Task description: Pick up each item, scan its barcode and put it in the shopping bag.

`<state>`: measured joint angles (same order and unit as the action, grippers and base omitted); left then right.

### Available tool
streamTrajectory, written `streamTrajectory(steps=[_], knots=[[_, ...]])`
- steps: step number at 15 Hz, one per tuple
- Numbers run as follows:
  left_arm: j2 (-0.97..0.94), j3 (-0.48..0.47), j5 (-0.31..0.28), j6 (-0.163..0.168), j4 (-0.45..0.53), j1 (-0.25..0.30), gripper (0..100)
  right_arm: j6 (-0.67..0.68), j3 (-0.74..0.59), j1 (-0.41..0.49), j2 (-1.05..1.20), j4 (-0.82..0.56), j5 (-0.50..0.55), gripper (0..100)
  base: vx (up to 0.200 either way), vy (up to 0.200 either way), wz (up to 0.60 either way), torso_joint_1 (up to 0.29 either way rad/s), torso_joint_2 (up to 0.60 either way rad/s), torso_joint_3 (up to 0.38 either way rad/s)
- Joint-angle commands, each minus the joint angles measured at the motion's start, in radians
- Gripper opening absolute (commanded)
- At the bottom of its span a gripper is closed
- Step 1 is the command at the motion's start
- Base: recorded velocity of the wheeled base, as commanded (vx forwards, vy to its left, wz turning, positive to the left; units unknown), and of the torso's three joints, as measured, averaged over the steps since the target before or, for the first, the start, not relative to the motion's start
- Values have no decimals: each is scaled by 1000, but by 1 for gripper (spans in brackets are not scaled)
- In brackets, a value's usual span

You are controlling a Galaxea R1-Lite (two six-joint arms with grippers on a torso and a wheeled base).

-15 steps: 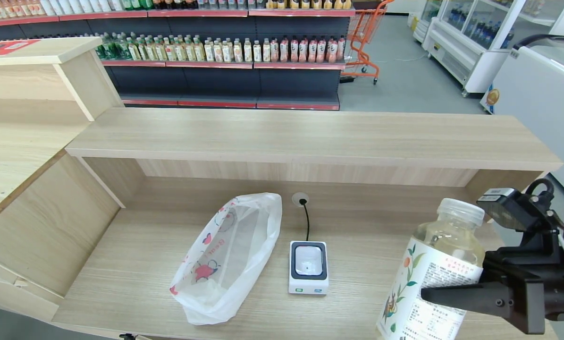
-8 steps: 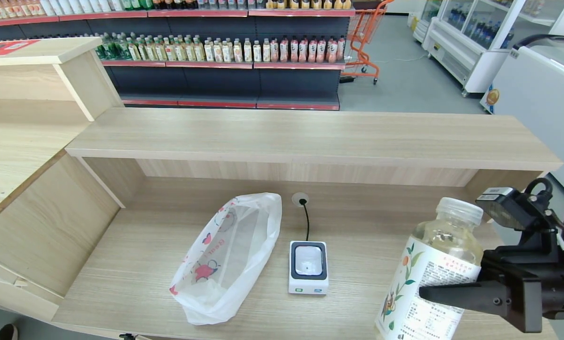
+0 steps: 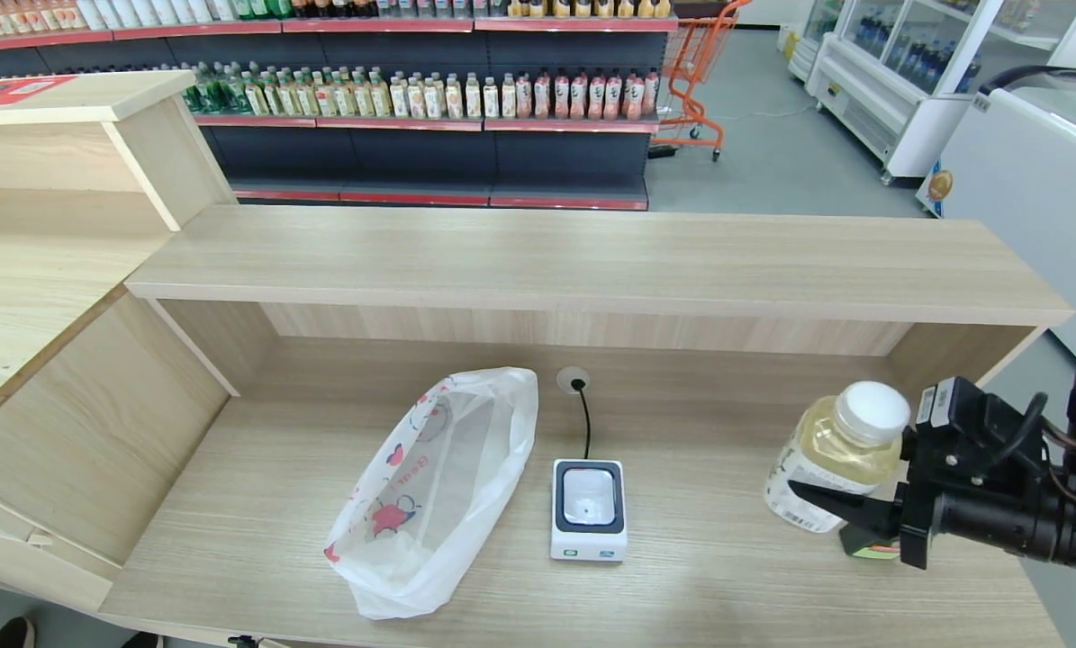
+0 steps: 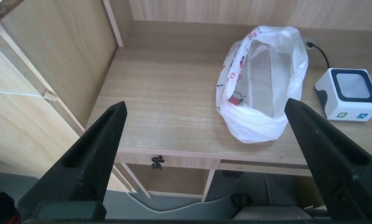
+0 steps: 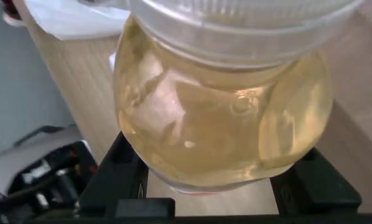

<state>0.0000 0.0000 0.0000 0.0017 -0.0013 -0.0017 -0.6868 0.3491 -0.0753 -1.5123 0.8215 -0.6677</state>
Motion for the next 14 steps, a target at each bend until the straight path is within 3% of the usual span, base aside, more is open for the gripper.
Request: streamTrajectory(steps=[1,4,8,14], knots=[[2,0,0,0,0,0,100,-157,-4,101,-26,24,-70,0,0,0,0,0,0,0],[2,0,0,0,0,0,100,-304,-7,104,-42,28,-253,0,0,0,0,0,0,0],[2,0,0,0,0,0,100,-545,17,85,-81,111,-326,0,0,0,0,0,0,0],[2,0,0,0,0,0,100,-614,33,9,-132,215,-359,0,0,0,0,0,0,0]])
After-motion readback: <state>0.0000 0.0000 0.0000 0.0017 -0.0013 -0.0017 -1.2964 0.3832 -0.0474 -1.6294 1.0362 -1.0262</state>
